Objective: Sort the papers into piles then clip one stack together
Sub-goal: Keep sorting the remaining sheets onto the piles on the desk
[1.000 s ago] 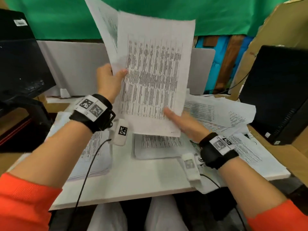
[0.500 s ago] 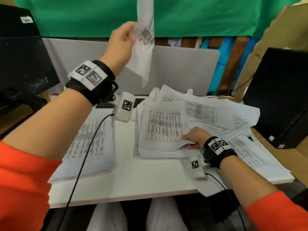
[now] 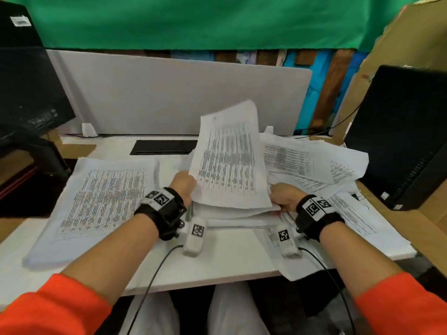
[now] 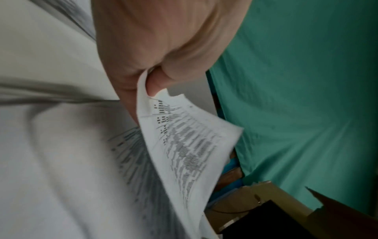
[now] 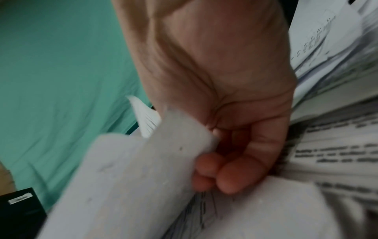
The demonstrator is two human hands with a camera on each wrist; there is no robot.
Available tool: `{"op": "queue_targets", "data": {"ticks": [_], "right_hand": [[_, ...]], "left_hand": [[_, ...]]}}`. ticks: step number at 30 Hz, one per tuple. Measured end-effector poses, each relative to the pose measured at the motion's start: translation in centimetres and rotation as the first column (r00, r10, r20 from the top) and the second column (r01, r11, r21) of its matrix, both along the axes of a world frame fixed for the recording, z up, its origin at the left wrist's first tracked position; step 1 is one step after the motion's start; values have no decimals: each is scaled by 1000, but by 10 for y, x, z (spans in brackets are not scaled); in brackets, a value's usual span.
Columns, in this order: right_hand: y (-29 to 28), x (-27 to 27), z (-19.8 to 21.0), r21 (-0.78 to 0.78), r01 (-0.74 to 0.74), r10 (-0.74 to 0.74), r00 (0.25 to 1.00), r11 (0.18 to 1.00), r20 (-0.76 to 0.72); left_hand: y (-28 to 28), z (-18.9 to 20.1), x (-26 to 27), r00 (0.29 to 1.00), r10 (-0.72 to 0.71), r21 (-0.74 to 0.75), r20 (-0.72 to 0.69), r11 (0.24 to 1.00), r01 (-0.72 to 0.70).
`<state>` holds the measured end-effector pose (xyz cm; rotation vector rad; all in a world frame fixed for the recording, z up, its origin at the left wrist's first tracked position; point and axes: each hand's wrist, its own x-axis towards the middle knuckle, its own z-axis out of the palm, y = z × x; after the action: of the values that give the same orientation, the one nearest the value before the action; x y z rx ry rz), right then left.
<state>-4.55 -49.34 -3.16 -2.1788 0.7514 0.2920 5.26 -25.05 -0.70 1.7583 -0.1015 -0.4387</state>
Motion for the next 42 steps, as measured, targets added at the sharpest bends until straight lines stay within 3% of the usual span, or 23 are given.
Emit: {"op": "queue_targets", "data": {"ticks": [3,5,7,9,13,15,17,19,21,24,26,29,31,37,38,39,41,42], "right_hand": [[0,-1,5,50,46,-47,999,998,15],[-2,1,9,38,164,-167,982,986,84],[-2,5,10,3,261,-257,947,965,195],[6,10,10,102,270,-287,930,957,231],[27,24,-5,163,180,-208,963,970,174],[36,23,-3,146,160,-194,945,976,262],[42,15,9,157,123,-180,880,980,440],[48,-5,30,195,72,-179,767,978,617],[53,-21,54,224,20,-182,656,974,733],[59,-40,96,225,-46,-161,565,973,809],[60,-48,113,308,-134,-191,540,942,820],[66,-55,109,440,-188,-256,591,878,765],[75,-56,102,449,-162,-279,589,879,758],[94,-51,147,326,-249,-249,296,912,922],[90,-48,145,322,-252,-238,311,912,920],[87,-44,138,329,-231,-228,375,916,899],[78,-39,109,354,-161,-203,576,921,792],[73,-39,92,364,-142,-194,642,920,742]], "left_hand": [[0,-24,19,1000,6,163,-1,987,-5],[2,-33,29,999,-39,275,-9,961,40],[3,-39,35,997,-70,455,15,889,55],[-2,-35,28,993,-102,534,57,844,56],[-14,-22,4,986,-140,448,86,890,87],[-12,-21,1,990,-88,386,108,922,40],[-5,-15,-4,986,-28,238,162,971,-11],[1,-3,-12,968,29,43,248,998,-41],[3,21,-20,930,70,-145,361,989,-19],[5,68,-33,831,96,-325,548,940,105],[10,86,-40,784,85,-359,615,915,182],[14,91,-49,815,23,-302,578,935,187],[11,90,-55,817,-21,-226,576,957,183],[9,142,-62,723,191,-467,663,861,201],[11,139,-55,729,149,-432,668,875,217],[13,131,-48,753,66,-362,654,902,236],[17,98,-31,856,-110,-168,505,960,223],[20,80,-25,895,-175,-88,410,969,230]]}}
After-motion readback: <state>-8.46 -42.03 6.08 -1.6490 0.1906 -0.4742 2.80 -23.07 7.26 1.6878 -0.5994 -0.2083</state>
